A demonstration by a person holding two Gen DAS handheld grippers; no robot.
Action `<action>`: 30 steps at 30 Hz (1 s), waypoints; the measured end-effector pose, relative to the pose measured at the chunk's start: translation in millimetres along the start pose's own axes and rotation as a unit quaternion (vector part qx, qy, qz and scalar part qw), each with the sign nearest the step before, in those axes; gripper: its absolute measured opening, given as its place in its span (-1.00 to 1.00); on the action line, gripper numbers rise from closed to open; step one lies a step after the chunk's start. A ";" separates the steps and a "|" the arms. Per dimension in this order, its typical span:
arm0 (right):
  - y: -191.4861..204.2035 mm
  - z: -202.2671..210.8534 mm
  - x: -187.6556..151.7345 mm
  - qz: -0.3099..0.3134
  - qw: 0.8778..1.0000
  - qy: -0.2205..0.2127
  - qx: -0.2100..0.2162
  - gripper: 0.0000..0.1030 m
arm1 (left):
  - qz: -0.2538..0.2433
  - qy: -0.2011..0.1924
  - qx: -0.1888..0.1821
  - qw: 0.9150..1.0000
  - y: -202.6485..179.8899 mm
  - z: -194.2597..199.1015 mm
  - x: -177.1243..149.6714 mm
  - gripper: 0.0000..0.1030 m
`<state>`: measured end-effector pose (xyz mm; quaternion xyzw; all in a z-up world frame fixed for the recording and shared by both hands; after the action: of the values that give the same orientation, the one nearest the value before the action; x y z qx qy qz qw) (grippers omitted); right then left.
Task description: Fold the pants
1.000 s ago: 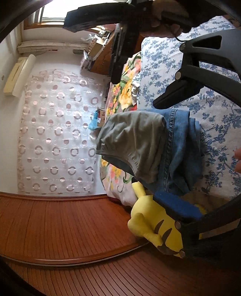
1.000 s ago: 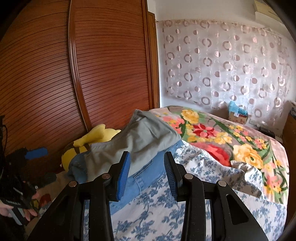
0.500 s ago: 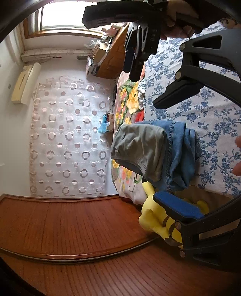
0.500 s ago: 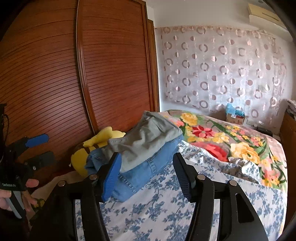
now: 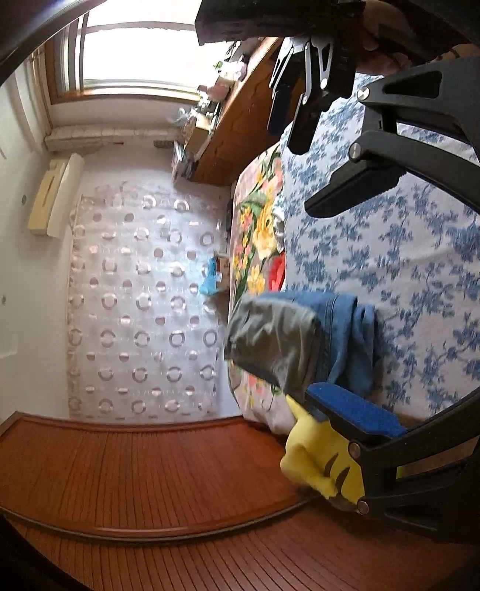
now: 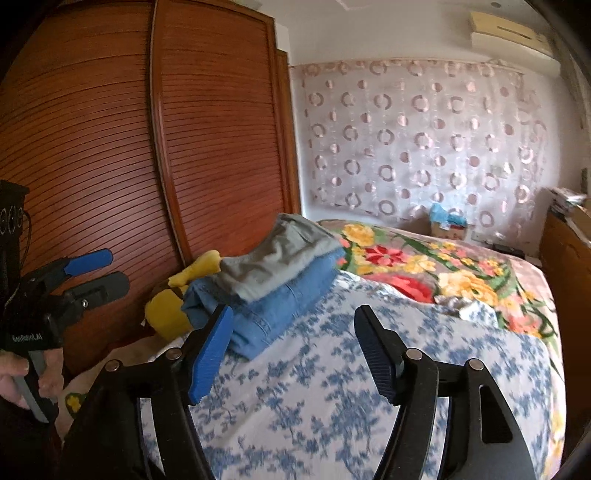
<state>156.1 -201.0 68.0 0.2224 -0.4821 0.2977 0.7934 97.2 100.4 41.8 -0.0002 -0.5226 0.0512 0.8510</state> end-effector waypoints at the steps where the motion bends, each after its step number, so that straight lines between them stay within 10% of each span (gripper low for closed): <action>1: 0.0 5.6 -2.7 -0.003 1.000 -0.001 -0.006 0.37 | -0.002 0.000 -0.004 1.000 -4.6 1.0 -1.8 0.77; 30: 23.1 97.0 -47.1 -0.081 0.986 -0.036 -0.139 0.51 | -0.038 0.012 -0.063 0.997 -94.7 53.7 -33.6 0.77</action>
<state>62.0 -258.5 69.6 0.1584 -0.5275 0.1542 0.8203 42.7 0.4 41.3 -0.0345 -0.5141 -0.0144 0.8569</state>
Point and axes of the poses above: each gripper's, at about its wrist camera, not at the fingertips, and z roughly against the way its jaws point, y to its left, x to its top, the point moved 1 cm from there along -z, roughly the way its jaws point, and after that the axes turned 2 degrees about y, right-handed, at the moved point
